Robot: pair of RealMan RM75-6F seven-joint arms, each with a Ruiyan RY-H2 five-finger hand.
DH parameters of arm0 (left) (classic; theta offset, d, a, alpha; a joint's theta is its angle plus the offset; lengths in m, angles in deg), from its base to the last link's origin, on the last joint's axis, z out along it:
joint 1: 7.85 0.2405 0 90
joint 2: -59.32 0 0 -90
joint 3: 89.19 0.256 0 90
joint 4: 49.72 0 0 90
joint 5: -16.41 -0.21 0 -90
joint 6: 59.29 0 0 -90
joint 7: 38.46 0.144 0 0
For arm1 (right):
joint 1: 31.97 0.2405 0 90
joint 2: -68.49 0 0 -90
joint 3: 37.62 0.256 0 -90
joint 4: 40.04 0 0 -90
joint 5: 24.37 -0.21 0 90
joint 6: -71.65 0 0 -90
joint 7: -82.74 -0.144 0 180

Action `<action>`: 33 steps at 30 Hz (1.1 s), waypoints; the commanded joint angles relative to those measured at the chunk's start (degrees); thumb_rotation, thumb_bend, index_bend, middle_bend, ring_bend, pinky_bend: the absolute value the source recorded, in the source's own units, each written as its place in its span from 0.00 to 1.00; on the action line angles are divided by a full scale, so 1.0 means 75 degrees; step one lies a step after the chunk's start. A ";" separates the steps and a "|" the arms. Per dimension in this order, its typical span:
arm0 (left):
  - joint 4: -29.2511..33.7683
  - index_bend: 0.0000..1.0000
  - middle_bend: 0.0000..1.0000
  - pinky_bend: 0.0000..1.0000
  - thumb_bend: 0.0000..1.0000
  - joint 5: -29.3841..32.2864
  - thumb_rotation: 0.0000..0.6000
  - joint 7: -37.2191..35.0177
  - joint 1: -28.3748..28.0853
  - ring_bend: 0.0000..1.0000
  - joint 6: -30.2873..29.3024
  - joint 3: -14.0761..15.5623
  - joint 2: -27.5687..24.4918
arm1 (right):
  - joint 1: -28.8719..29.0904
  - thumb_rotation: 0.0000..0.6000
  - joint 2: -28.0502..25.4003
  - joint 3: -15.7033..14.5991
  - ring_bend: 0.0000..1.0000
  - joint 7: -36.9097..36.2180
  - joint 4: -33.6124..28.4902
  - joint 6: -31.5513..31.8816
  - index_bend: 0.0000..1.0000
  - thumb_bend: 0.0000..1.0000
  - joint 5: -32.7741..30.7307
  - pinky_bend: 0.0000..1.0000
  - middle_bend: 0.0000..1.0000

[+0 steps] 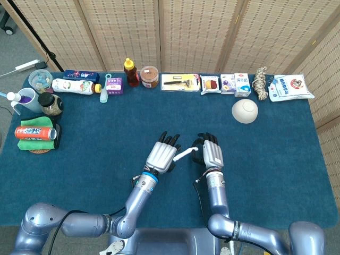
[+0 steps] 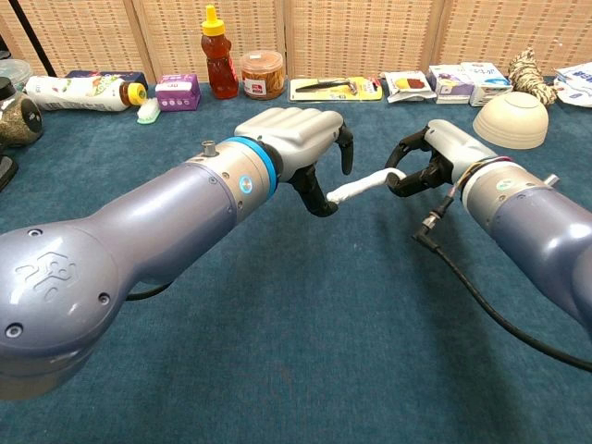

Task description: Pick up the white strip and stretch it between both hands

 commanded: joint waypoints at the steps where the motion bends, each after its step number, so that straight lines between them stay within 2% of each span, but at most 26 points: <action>1: -0.0043 0.40 0.11 0.06 0.28 0.0026 0.92 -0.0012 -0.0014 0.16 -0.0021 -0.0014 0.0039 | -0.0001 1.00 0.0001 -0.0005 0.08 0.0002 -0.0022 0.0006 0.58 0.53 0.0020 0.00 0.19; 24: -0.0448 0.40 0.13 0.06 0.28 0.0284 0.92 0.0046 -0.0167 0.18 -0.0257 -0.0203 0.0508 | -0.0013 1.00 0.0035 -0.0039 0.09 0.0022 -0.0148 0.0002 0.58 0.54 0.0079 0.00 0.19; 33: -0.0499 0.44 0.14 0.06 0.29 0.0399 0.95 0.0087 -0.0146 0.19 -0.0255 -0.0230 0.0543 | -0.0026 1.00 0.0049 -0.0023 0.09 -0.0017 -0.0115 -0.0020 0.58 0.54 0.0070 0.00 0.19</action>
